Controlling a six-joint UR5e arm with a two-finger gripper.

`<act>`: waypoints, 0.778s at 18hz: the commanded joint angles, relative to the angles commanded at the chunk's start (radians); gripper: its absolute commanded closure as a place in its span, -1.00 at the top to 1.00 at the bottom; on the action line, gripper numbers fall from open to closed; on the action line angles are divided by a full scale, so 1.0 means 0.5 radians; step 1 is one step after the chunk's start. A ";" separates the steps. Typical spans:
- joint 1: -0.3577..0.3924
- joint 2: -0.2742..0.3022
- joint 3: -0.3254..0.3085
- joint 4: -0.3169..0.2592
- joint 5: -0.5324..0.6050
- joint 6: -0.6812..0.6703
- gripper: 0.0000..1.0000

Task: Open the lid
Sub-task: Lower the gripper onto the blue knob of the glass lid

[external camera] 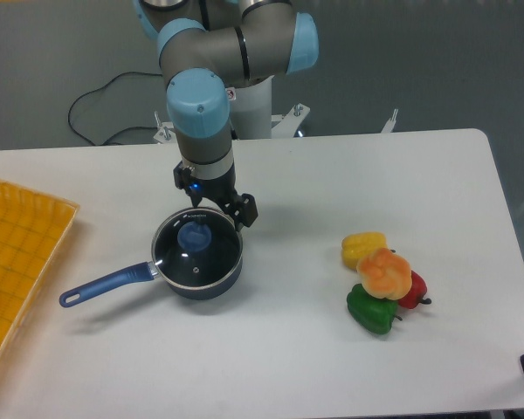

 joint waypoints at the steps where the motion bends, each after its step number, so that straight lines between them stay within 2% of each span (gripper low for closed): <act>1: -0.018 -0.006 0.000 0.000 0.000 -0.003 0.98; 8: -0.071 -0.043 0.003 0.006 0.000 -0.080 0.97; 14: -0.095 -0.114 0.003 0.116 0.003 -0.160 0.96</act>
